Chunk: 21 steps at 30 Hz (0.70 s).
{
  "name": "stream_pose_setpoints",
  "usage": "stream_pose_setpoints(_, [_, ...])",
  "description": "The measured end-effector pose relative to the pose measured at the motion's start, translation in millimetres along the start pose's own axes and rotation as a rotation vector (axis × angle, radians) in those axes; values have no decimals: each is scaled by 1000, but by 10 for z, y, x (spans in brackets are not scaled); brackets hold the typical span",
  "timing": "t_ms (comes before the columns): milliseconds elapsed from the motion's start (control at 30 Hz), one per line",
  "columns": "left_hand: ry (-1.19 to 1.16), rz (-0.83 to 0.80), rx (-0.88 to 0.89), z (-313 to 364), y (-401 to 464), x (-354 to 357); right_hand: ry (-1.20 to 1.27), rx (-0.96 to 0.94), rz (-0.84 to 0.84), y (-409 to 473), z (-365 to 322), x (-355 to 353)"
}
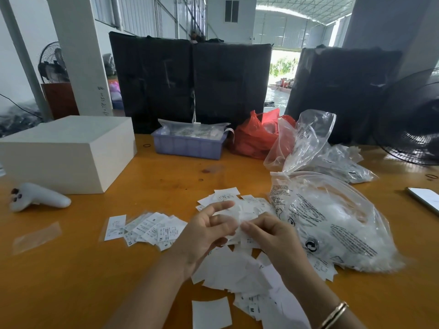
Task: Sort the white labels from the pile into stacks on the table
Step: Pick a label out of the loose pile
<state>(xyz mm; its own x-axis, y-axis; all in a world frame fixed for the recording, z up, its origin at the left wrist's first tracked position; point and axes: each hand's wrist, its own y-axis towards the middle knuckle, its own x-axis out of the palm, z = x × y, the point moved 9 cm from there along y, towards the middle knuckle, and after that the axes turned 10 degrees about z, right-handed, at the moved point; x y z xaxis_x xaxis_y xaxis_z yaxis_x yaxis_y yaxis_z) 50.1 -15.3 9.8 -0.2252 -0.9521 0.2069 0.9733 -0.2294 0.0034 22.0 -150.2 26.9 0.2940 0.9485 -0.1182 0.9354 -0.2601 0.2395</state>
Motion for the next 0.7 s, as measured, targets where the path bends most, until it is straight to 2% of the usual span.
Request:
stream_pose_setpoints(133, [33,108,54,21,33,-82,23,0,-25,-4,4,26])
stream_pose_setpoints(333, [126,295,168,112,52,-281,313,177,92,31,146,-132])
stream_pose_setpoints(500, [170,329,190,144,43,-297,435,177,69,63,132,-142])
stream_pose_setpoints(700, [154,318,180,146,42,-283,320,134,105,66,133,-152])
